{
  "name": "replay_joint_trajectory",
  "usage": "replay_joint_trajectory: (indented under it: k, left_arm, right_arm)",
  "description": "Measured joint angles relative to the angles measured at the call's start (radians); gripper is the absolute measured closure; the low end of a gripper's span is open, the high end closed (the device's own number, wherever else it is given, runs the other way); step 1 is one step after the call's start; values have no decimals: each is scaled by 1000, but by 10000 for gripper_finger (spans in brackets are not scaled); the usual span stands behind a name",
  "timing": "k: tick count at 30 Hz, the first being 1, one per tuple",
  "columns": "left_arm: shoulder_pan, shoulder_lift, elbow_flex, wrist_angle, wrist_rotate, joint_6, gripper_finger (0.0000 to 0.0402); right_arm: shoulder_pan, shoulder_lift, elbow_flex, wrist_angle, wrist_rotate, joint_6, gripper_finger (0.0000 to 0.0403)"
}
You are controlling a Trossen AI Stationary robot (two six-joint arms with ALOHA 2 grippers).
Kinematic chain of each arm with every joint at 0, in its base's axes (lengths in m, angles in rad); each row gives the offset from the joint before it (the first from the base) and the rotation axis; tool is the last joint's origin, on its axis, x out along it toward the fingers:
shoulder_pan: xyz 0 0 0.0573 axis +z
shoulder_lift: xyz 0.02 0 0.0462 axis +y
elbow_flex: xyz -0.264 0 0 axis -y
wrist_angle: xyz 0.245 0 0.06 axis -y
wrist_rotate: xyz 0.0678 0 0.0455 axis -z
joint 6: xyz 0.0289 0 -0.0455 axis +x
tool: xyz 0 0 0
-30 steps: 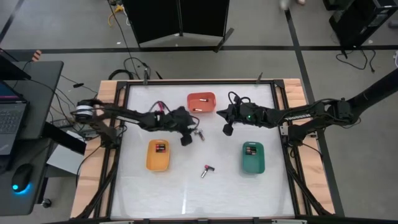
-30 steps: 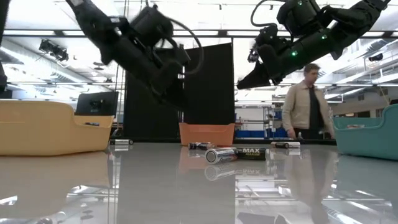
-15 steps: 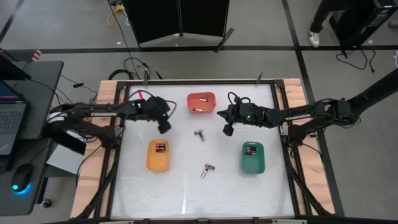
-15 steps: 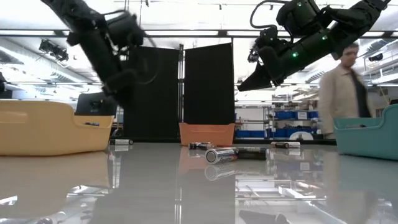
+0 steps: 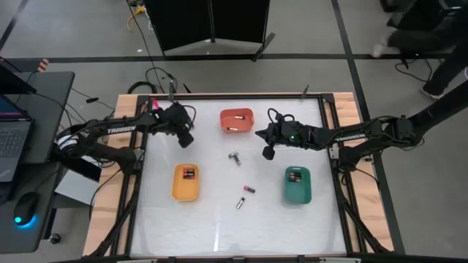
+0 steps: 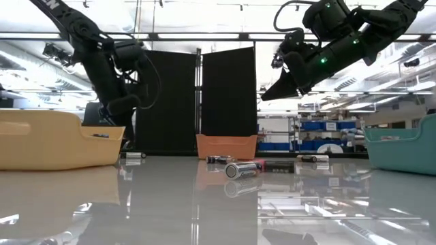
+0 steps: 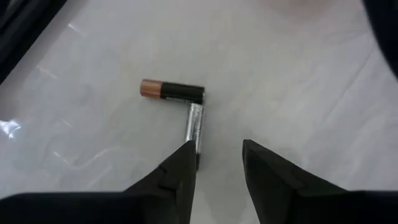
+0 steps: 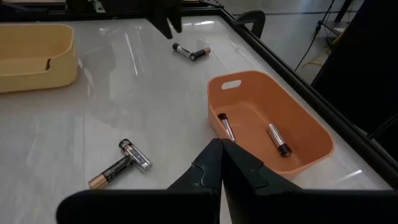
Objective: Sort batteries
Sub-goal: Put the silver battery into the orange bin
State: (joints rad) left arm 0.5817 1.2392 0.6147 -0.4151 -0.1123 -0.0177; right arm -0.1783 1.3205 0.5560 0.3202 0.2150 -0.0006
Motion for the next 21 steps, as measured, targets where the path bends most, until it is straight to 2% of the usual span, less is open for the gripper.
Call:
replay_joint_trajectory:
  k: [4, 12, 17, 21]
  left_arm:
    - [51, 28, 1, 20, 57, 36, 249]
    - [101, 151, 1, 52, 81, 73, 224]
    - [118, 200, 3, 74, 82, 93, 227]
    - [119, 210, 6, 75, 87, 93, 250]
  right_arm:
    - [0, 0, 0, 0, 0, 0, 385]
    - [0, 0, 0, -11, 0, -2, 382]
    - [0, 0, 0, -25, -7, 7, 386]
    - [7, 5, 0, -80, -74, 56, 387]
